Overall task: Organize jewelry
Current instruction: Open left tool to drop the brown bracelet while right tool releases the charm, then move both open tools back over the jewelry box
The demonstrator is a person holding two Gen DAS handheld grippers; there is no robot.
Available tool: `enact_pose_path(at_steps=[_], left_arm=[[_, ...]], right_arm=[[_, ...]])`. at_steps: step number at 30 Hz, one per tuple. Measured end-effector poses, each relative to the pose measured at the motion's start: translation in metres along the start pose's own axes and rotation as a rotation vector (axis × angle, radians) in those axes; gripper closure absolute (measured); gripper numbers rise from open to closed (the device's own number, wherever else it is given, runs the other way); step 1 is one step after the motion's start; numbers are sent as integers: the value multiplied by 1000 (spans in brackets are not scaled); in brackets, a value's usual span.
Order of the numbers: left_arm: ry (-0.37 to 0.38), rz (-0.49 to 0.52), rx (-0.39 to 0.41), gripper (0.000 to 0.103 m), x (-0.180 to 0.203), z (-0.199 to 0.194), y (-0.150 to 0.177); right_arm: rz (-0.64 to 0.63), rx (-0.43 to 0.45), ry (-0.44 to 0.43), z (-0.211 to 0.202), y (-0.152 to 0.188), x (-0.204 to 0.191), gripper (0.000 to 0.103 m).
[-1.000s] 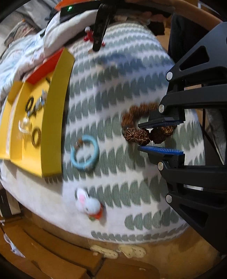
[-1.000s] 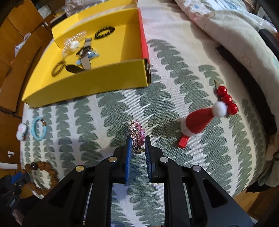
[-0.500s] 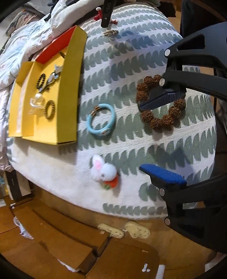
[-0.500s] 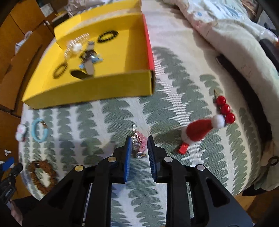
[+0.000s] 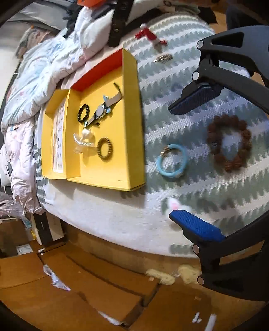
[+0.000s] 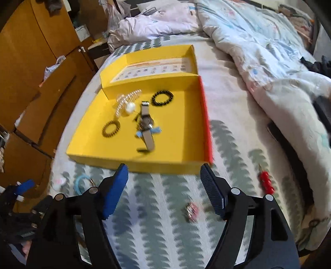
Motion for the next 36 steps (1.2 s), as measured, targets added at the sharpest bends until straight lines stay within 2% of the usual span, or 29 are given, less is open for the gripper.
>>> enact_pose_path(at_steps=[4, 9, 14, 25, 32, 34, 36], left_arm=[[-43, 3, -33, 11, 9, 17, -35], [-24, 19, -89, 11, 19, 44, -87], [4, 19, -156, 11, 25, 76, -121], [6, 13, -266, 11, 26, 138, -145], [22, -29, -284, 11, 11, 149, -150], [44, -44, -285, 11, 8, 149, -152], [54, -54, -288, 11, 9, 148, -154]], right_arm=[[43, -85, -61, 32, -33, 6, 28], [22, -146, -22, 68, -66, 0, 28], [16, -173, -15, 90, -93, -2, 28], [38, -196, -55, 110, -111, 4, 28], [18, -221, -30, 125, -116, -5, 28], [33, -202, -44, 123, -124, -1, 28], [50, -184, -14, 123, -135, 4, 28]])
Point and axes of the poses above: each gripper's, at about its wrist camera, not at the fingertips, and z roughly the way its jaws point, x to its right, y to its underside, the point moved 1 cm from there along z, roughly the way its jaws point, and after that the axes turned 10 degrees about -x, right-handed, at the moved point
